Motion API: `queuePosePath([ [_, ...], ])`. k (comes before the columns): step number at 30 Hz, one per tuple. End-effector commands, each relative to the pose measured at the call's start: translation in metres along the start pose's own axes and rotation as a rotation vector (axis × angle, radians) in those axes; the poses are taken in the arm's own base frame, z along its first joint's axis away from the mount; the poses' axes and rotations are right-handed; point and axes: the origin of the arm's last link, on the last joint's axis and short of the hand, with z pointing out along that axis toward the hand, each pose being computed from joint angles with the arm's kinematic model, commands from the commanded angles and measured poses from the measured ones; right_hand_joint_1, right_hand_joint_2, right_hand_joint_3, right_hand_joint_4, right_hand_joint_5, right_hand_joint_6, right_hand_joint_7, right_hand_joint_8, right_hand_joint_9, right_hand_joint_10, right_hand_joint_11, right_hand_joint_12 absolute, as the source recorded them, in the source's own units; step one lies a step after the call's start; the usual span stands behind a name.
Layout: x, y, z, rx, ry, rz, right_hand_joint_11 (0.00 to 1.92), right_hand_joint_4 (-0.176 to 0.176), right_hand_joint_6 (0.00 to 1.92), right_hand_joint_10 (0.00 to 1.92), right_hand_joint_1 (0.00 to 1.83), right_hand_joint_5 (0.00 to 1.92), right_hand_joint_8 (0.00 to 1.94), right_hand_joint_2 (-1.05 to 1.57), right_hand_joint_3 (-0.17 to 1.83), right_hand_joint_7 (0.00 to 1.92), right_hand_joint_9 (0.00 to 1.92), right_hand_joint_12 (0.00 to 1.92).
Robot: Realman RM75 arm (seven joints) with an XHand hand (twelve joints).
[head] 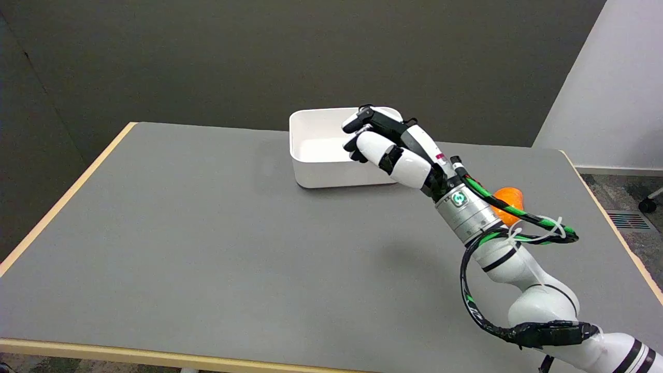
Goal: Pick up mango.
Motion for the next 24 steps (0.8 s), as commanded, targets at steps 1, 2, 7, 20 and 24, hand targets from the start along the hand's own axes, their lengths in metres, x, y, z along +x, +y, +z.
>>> queuePosePath([
  [1, 0.001, -0.003, 0.001, 0.012, 0.016, -0.029, 0.49, 0.176, 1.11, 1.22, 0.41, 0.47, 0.95, 0.74, 0.93, 0.67, 0.65, 1.58],
  [2, 0.001, -0.003, 0.002, 0.013, 0.018, -0.026, 0.49, 0.176, 1.11, 1.22, 0.41, 0.47, 0.95, 0.74, 0.93, 0.67, 0.65, 1.58],
  [7, 0.010, -0.003, 0.003, 0.009, 0.042, -0.113, 0.49, 0.176, 1.11, 1.21, 0.41, 0.47, 0.94, 0.74, 0.92, 0.67, 0.65, 1.58],
  [20, 0.049, 0.010, 0.001, -0.120, 0.135, -0.966, 0.33, 0.142, 0.80, 0.99, 0.50, 0.38, 0.64, 0.70, 0.93, 0.54, 0.49, 1.46],
  [24, 0.066, 0.014, -0.007, -0.189, 0.165, -1.028, 0.28, 0.113, 0.68, 0.94, 0.50, 0.34, 0.57, 0.68, 0.93, 0.51, 0.45, 1.42],
])
